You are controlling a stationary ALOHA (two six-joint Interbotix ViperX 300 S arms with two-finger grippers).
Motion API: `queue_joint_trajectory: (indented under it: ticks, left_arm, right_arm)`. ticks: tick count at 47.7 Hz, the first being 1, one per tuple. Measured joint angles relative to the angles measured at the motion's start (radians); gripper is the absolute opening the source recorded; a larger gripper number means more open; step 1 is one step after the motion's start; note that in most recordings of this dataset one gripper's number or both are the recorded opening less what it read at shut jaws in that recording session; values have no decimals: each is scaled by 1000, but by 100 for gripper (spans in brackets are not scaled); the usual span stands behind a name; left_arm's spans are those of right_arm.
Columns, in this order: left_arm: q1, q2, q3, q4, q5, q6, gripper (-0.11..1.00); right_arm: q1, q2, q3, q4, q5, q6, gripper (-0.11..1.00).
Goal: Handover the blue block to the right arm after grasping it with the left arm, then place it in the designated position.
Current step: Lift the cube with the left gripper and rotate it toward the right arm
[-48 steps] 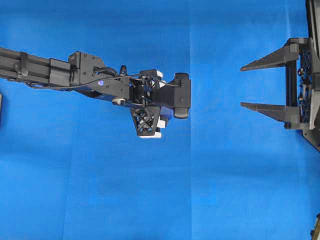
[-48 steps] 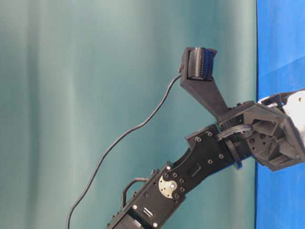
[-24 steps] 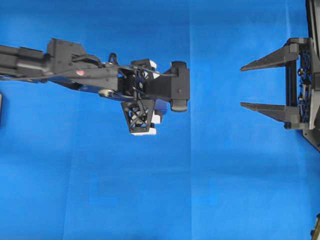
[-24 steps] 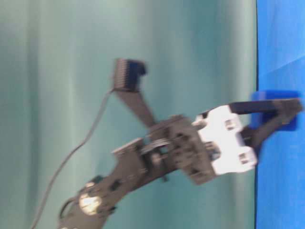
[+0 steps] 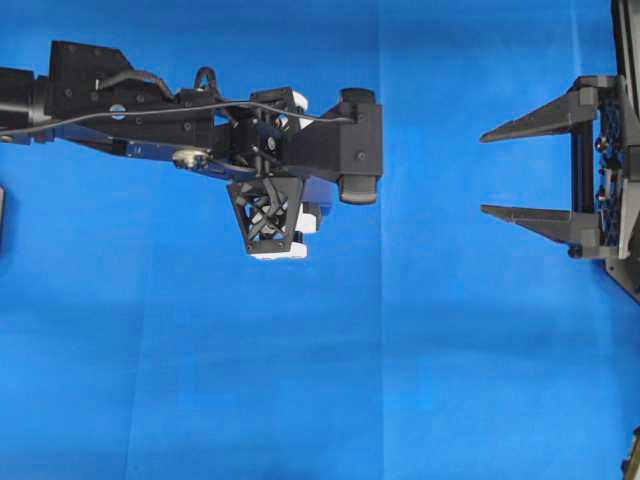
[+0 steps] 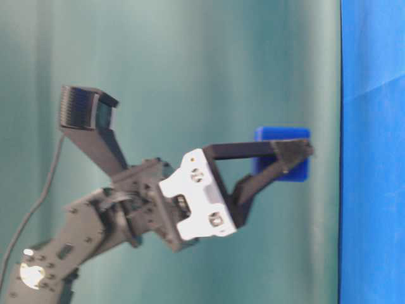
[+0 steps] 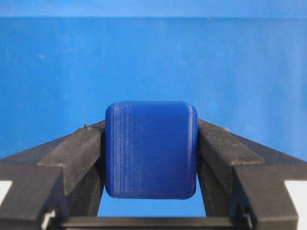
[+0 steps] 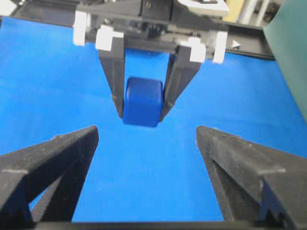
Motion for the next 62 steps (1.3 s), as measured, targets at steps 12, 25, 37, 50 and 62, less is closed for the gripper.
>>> queue_joint_trajectory:
  ticks: [12,25,37,50,62]
  left_arm:
    - [-2,-35,-57,3,58,5,46]
    - [-2,-78,-64,5,66,6,46]
    - [-2,-86,-66,5,91,6,46]
    - [-2,-115,-77,5,100,6,46]
    - [-2,-120,-77,5,100,6,46]
  right_arm:
    - [0,2,0,0,2,0,96]
    - [2,2,0,-2,2,0,96]
    - [0,2,0,0,3,0,96]
    - [0,2,0,-2,3,0,96]
    - [0,2,0,0,3,0,96]
